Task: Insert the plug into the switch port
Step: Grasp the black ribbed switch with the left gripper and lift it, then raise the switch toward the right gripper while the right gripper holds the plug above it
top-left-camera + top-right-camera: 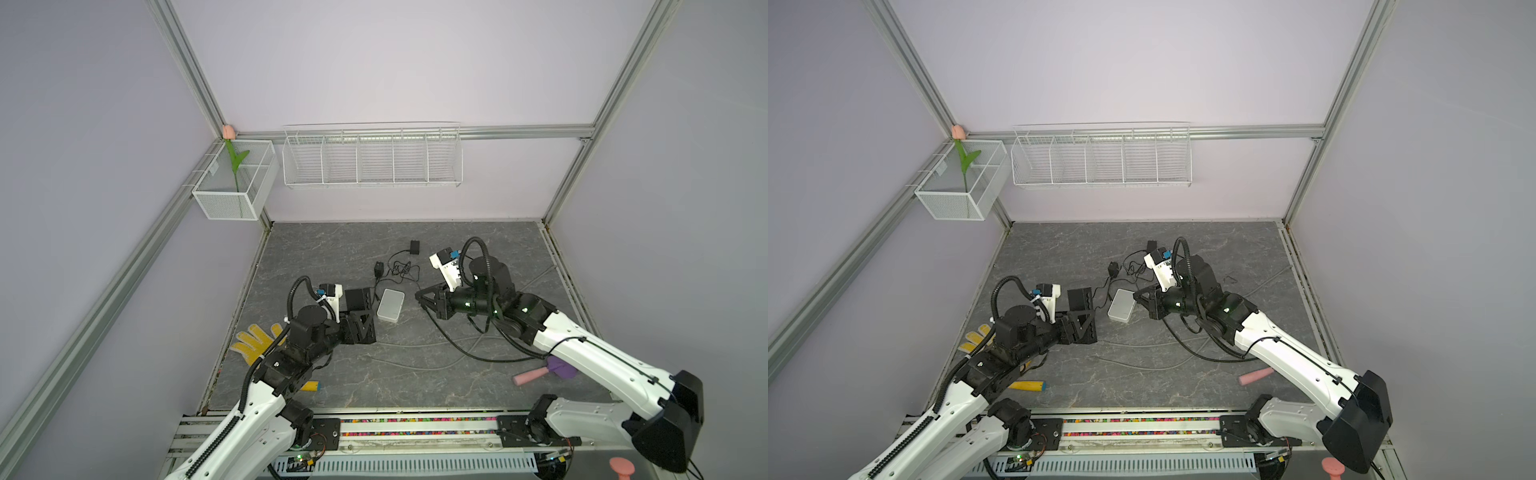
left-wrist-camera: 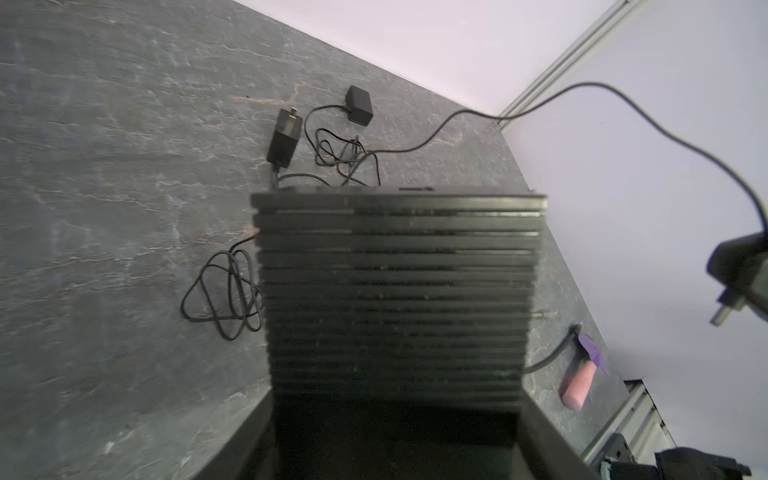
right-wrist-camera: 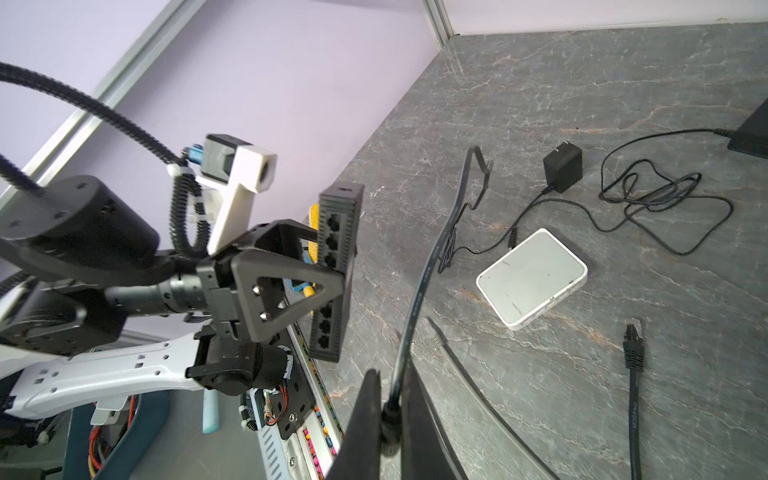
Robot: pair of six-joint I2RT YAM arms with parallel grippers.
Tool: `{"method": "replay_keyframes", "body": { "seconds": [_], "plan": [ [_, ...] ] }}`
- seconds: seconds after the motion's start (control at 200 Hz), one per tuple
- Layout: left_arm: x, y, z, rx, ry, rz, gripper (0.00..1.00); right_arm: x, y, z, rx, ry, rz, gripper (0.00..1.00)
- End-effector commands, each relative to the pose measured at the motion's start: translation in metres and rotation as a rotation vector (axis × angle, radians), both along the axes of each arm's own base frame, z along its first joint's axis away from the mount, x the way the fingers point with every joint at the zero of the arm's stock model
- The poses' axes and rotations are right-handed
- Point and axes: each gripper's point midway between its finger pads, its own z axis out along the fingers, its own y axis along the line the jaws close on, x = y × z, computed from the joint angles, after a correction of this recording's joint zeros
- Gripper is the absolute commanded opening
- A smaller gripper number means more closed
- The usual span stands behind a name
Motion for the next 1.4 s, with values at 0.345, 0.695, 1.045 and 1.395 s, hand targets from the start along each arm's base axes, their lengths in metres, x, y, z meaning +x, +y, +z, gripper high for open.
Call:
{"method": "replay_keyframes", "body": {
  "seconds": [0.345,0.695,1.045,1.395],
  "plan": [
    [-0.007,-0.034,0.029,-0.137,-0.303,-0.122,0.00,-0.010,0.009,0.022,0.076,-0.074,0.103,0.08],
    [-0.032,-0.065,0.041,-0.050,-0.622,-0.173,0.00,-0.014,0.001,0.041,0.116,-0.113,0.080,0.08],
    [-0.060,-0.078,0.017,0.020,-0.812,-0.253,0.00,-0.019,0.004,0.042,0.187,-0.109,0.094,0.07],
    [-0.075,-0.076,0.031,0.019,-0.960,-0.300,0.00,-0.048,0.013,0.057,0.360,-0.236,0.177,0.07]
  ]
}}
